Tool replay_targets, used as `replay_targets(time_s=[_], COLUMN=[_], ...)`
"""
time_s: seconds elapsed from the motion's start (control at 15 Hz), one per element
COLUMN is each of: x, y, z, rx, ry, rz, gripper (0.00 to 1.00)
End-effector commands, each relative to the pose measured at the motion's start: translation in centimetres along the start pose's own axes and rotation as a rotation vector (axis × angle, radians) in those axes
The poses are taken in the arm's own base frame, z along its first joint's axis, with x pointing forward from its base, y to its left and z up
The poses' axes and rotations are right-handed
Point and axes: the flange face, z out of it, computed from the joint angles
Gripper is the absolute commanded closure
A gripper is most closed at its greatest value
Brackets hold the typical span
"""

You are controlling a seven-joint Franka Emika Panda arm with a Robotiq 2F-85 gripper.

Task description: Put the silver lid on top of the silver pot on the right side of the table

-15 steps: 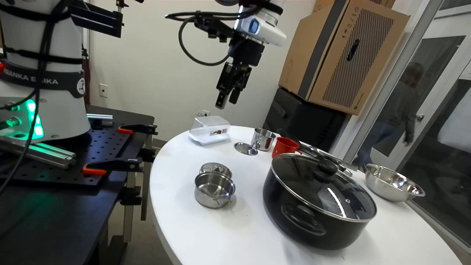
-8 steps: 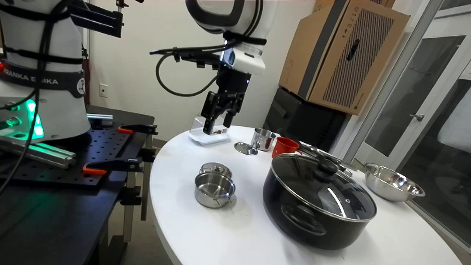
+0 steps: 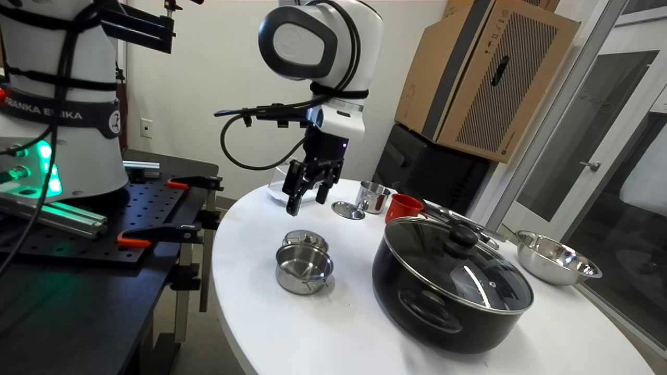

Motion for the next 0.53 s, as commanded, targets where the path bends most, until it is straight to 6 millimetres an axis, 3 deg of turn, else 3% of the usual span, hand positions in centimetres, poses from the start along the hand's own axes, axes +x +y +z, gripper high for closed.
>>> replay_targets(time_s=[0.0,0.2,0.47], x=[0.8,1.3,1.1], y=[-1.3,-1.6,-1.4], z=[2.0,3.3,3.1], rx=[-0.005,-0.025,-0.035], ry=[0.001,-0.015,-0.029], rz=[0.02,0.021,0.004], gripper=[0.0,0.0,0.0])
